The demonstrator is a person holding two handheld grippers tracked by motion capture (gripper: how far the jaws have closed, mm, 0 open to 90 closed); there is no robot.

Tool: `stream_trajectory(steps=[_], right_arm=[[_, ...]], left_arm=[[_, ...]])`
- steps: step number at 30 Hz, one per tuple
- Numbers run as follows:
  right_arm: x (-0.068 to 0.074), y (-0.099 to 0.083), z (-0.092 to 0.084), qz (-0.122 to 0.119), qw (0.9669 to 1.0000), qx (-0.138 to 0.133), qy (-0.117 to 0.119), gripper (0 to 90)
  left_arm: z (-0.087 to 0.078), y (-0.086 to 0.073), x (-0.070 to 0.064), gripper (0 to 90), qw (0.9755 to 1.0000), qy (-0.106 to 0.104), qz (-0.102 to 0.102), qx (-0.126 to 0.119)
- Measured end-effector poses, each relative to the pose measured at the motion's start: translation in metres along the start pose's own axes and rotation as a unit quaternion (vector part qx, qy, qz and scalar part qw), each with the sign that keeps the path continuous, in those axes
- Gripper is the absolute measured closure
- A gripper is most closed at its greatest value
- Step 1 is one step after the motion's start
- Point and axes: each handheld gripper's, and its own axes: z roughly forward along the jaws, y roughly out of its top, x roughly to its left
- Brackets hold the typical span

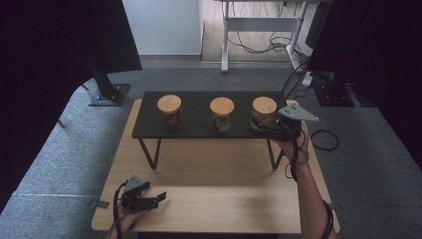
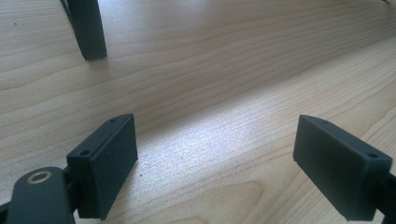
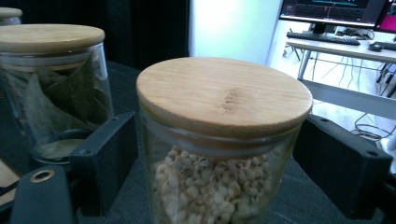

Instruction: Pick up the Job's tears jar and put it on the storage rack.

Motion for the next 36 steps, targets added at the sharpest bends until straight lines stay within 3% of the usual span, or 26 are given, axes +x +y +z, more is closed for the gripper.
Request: stream_trajectory(steps=[18, 36], right_arm=[[-0.002, -0.018, -0.031, 0.023, 0.9995, -0.019, 0.011, 10.5], [0.027, -0.058, -0.073, 0.021, 0.9976, -0.049, 0.043, 11.0]], left_arm=[[0.001, 0.001, -0.001, 13.1, 1.0, 0.01, -0.001, -0.002], [0.0, 0.0, -0.002, 12.1, 0.9999, 0.012, 0.002, -0.001]])
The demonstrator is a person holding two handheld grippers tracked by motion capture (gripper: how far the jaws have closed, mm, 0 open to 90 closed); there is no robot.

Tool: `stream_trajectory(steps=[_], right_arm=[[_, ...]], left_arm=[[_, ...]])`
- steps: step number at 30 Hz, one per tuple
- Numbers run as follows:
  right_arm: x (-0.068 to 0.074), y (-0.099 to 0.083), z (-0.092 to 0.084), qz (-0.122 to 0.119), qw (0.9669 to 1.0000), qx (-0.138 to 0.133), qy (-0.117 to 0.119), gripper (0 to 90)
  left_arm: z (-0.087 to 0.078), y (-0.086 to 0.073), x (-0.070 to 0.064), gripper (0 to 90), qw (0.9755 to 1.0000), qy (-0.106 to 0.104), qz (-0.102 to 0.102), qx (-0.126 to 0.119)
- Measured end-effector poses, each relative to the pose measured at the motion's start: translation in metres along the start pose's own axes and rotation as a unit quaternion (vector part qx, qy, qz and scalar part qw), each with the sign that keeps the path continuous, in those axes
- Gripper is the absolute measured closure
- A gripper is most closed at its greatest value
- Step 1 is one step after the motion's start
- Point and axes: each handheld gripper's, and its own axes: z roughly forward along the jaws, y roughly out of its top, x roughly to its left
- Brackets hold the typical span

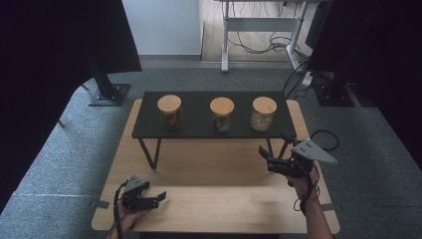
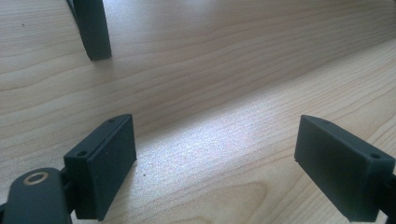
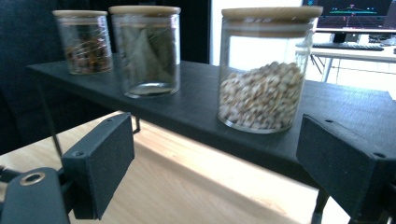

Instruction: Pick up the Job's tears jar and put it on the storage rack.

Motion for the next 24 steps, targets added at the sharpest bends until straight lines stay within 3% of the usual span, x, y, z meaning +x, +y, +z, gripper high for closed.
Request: stream_trajectory(steps=[6, 10, 19, 24], right_arm=[[0.009, -0.018, -0.015, 0.009, 0.9998, -0.001, 0.016, 11.1], [0.015, -0.045, -0.026, 0.016, 0.9994, 0.013, 0.027, 10.9], [0.01, -0.087, -0.033, 0.053, 0.9974, 0.045, 0.02, 11.5], [0.007, -0.115, -0.033, 0.076, 0.994, 0.078, 0.012, 11.5]], left_arm=[[0.0, 0.0, -0.001, 12.2, 1.0, 0.002, 0.004, 0.001], [0.001, 0.0, -0.001, 12.2, 1.0, 0.004, 0.006, 0.002], [0.001, 0.0, -0.002, 12.2, 1.0, 0.004, 0.006, 0.004], [0.001, 0.0, -0.001, 12.1, 1.0, 0.002, 0.005, 0.004]])
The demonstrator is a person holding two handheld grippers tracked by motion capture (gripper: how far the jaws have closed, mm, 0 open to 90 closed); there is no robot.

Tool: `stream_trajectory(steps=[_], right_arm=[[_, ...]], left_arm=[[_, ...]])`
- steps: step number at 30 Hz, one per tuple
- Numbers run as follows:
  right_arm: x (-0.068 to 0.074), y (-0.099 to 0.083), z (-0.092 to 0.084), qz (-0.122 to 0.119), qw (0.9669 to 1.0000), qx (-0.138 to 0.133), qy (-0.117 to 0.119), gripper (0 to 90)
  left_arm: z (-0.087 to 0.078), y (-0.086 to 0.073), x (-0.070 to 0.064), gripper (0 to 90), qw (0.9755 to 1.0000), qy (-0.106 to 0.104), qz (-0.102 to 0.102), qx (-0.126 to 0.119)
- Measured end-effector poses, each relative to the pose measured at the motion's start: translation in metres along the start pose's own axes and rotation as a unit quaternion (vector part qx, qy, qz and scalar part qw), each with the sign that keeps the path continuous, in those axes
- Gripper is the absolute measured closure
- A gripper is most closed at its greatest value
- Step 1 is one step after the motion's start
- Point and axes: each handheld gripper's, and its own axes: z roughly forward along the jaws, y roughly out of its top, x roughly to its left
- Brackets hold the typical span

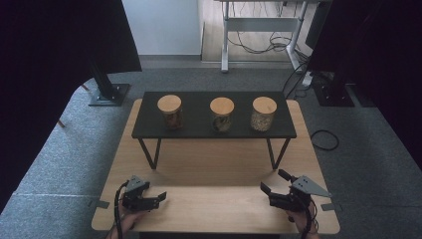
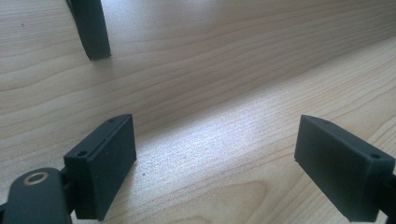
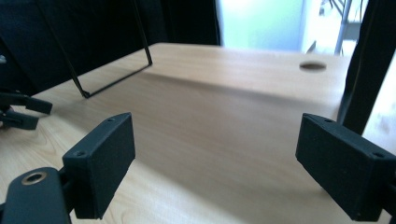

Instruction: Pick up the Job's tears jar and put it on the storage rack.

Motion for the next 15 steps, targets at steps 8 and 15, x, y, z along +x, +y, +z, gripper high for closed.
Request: stream_trajectory(steps=[8, 15], right_arm=[[0.002, -0.021, 0.007, 0.01, 0.9994, 0.032, -0.004, 11.3], [0.002, -0.026, 0.013, 0.012, 0.999, 0.041, -0.006, 11.0]], left_arm=[[0.001, 0.0, 0.0, 12.1, 1.0, -0.006, 0.002, 0.004], [0.001, 0.001, 0.0, 12.2, 0.9999, -0.007, 0.004, 0.008]])
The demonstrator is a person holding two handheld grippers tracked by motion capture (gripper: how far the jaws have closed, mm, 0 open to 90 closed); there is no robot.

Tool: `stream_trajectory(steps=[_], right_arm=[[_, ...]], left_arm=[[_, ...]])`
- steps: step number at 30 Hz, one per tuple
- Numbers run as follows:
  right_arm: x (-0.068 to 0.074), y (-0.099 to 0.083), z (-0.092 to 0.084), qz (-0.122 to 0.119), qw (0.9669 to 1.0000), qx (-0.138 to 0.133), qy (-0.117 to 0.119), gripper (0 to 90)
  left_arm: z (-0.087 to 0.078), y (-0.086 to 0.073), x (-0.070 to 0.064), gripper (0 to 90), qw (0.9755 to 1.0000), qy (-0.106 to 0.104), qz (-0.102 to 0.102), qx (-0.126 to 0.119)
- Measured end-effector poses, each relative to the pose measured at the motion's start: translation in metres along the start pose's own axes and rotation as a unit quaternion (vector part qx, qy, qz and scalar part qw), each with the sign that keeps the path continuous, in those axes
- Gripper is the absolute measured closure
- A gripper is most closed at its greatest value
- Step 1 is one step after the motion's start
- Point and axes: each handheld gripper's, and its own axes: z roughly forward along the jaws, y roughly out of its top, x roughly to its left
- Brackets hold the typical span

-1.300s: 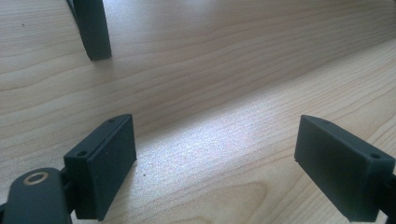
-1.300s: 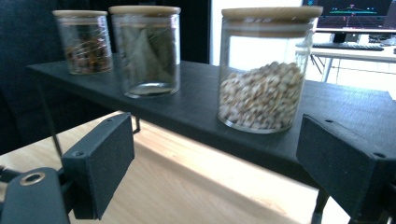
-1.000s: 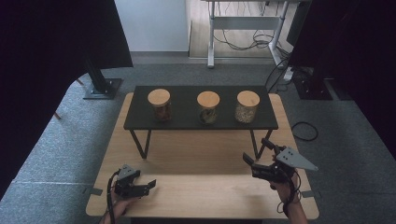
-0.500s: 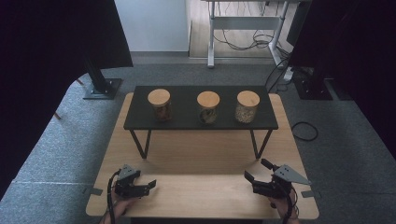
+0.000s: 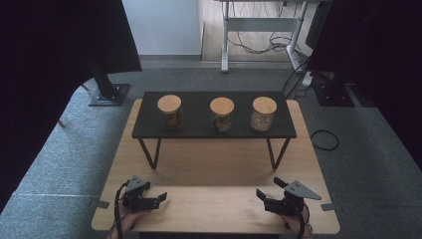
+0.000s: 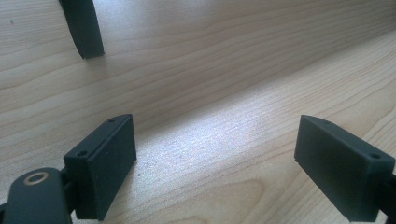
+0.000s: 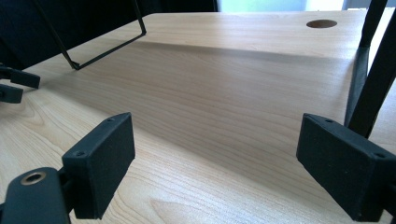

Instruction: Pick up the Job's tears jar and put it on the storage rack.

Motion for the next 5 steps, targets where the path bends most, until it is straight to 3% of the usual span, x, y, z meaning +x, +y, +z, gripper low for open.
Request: stream_trajectory(steps=[5], right_arm=[[-0.004, -0.0005, 0.0, 0.009, 1.0, -0.005, 0.0, 10.9]], left_arm=[[0.0004, 0.0001, 0.0001, 12.2, 1.0, 0.001, -0.001, 0.002]])
